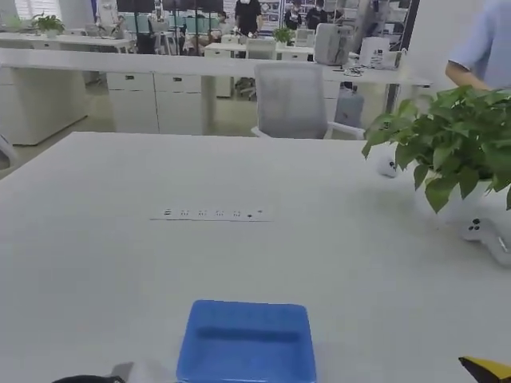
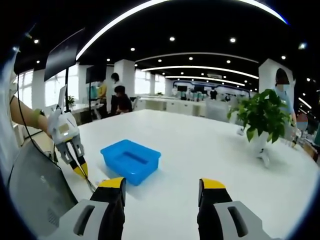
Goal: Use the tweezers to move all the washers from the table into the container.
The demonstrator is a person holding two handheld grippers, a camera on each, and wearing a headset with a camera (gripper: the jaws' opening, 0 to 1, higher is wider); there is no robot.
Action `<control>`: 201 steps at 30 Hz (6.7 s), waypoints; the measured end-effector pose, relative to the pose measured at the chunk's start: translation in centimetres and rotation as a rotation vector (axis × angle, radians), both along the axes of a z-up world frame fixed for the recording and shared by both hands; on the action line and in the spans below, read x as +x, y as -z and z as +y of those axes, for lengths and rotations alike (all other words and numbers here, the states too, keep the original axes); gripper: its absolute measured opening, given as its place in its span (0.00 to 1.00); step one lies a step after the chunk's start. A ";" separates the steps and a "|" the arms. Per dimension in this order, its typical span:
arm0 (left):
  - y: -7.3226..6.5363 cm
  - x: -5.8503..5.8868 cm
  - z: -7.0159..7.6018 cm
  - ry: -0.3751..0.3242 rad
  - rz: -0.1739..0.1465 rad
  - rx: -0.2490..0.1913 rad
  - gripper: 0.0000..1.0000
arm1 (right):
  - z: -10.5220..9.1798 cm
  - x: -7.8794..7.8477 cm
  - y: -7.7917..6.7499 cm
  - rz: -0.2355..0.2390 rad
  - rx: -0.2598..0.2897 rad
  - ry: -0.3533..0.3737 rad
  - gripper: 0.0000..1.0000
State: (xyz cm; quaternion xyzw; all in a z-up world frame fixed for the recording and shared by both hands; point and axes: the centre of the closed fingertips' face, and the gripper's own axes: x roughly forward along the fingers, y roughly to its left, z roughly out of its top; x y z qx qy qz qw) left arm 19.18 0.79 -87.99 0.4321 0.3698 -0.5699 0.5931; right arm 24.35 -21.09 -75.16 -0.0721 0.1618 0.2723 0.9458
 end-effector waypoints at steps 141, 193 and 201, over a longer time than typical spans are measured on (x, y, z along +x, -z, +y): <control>-12.6 0.6 -6.0 -0.312 0.073 -0.537 0.29 | 18.1 -3.6 8.2 0.273 -0.132 -0.723 0.03; -13.6 1.3 5.2 -0.958 -0.303 -0.951 0.73 | 15.8 -0.8 5.4 0.424 0.104 -0.480 0.03; -13.7 1.3 5.5 -0.958 -0.327 -0.951 0.75 | 14.9 1.4 1.9 0.384 0.174 -0.428 0.03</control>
